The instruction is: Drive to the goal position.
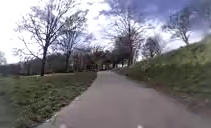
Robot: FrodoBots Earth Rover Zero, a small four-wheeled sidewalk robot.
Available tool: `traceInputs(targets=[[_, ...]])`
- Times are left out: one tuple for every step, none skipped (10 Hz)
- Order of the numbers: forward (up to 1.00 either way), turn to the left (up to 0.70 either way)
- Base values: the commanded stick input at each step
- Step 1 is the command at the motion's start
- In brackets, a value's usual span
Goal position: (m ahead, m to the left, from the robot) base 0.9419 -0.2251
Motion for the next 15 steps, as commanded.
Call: traceInputs(targets=[[0.85,0.01],[0.85,0.01],[0.85,0.01],[0.85,0.01],[0.85,0.01],[0.85,0.01],[0.85,0.01],[0.85,0.01],[0.85,0.01],[0.85,0.01],[0.85,-0.08],[0.85,-0.21],[0.85,-0.31],[0.85,-0.28],[0.85,-0.21]])
